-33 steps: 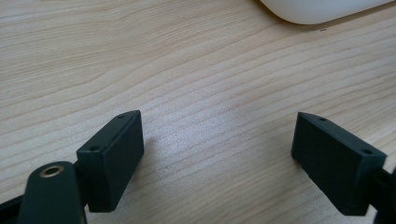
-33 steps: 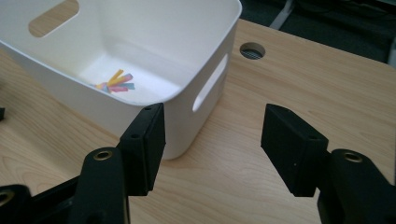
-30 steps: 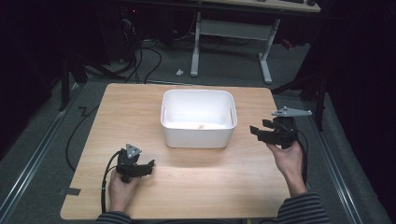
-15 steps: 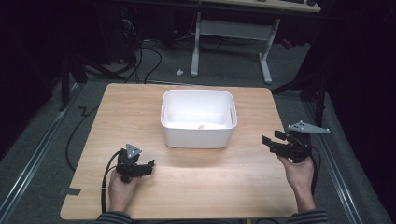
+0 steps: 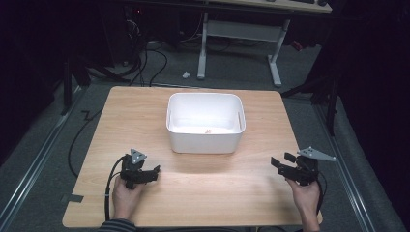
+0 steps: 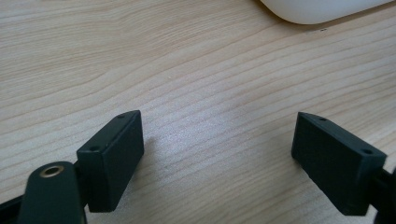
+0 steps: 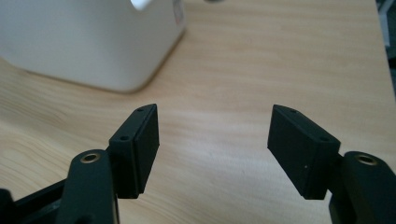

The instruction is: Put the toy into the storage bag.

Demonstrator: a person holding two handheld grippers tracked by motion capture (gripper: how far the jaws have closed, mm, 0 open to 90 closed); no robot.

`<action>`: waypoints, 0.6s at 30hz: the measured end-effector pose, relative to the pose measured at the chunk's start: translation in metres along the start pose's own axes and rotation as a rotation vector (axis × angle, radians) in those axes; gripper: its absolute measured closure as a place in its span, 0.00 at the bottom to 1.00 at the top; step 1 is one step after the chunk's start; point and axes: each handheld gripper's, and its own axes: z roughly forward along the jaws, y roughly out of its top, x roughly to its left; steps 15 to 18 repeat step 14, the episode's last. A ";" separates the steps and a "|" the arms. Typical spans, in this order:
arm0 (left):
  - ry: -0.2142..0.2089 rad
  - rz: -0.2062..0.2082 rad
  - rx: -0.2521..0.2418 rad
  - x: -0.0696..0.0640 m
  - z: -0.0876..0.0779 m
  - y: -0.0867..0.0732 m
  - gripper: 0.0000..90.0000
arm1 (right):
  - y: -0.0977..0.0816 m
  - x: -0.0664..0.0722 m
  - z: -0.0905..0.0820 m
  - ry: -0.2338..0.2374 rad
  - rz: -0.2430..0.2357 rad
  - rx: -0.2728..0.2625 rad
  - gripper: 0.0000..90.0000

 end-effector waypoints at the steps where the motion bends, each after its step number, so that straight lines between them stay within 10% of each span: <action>1: -0.001 0.000 0.001 0.000 0.000 0.000 0.19 | -0.006 -0.001 0.006 -0.002 -0.001 0.016 0.37; 8: -0.001 0.001 0.001 0.000 0.000 0.000 0.19 | -0.036 -0.003 0.044 -0.079 -0.002 0.114 0.33; 18: -0.001 0.001 0.001 0.000 0.000 0.000 0.19 | -0.036 0.003 0.050 -0.143 -0.051 0.126 0.22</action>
